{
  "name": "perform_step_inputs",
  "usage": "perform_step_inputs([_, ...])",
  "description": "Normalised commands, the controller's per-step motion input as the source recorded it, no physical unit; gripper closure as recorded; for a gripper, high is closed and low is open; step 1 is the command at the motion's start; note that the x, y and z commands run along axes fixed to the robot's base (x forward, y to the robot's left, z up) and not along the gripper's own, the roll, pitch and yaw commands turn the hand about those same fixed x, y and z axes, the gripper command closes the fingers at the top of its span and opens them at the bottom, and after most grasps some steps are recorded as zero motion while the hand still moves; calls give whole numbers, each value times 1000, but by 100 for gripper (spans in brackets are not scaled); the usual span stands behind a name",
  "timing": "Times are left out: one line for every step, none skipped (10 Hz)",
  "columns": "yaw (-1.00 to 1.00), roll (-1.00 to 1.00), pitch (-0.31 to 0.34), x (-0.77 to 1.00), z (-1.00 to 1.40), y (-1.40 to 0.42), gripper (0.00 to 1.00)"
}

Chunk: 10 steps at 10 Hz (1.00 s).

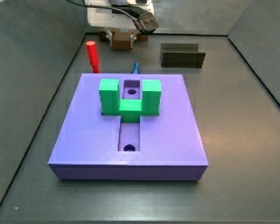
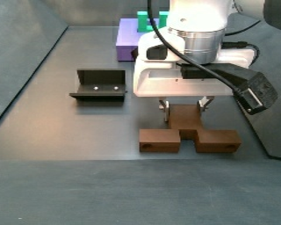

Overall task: Pick up the brown object. Move up. Place the brown object on the fixture. Regrasp the brown object. Move to above the board. Insert the brown object.
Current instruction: Pick up the brown object, then move up.

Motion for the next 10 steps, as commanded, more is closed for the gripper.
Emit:
perform_step_inputs([0, 0, 0, 0, 0, 0, 100])
perform_step_inputs([0, 0, 0, 0, 0, 0, 100])
perform_step_inputs([0, 0, 0, 0, 0, 0, 100])
perform_step_inputs([0, 0, 0, 0, 0, 0, 100])
perform_step_inputs([0, 0, 0, 0, 0, 0, 100])
perform_step_inputs([0, 0, 0, 0, 0, 0, 100])
perform_step_inputs([0, 0, 0, 0, 0, 0, 100])
perform_step_inputs([0, 0, 0, 0, 833, 0, 100])
perform_step_inputs([47, 1, 11, 2, 798, -7, 100])
perform_step_inputs([34, 35, 21, -30, 581, -5, 100])
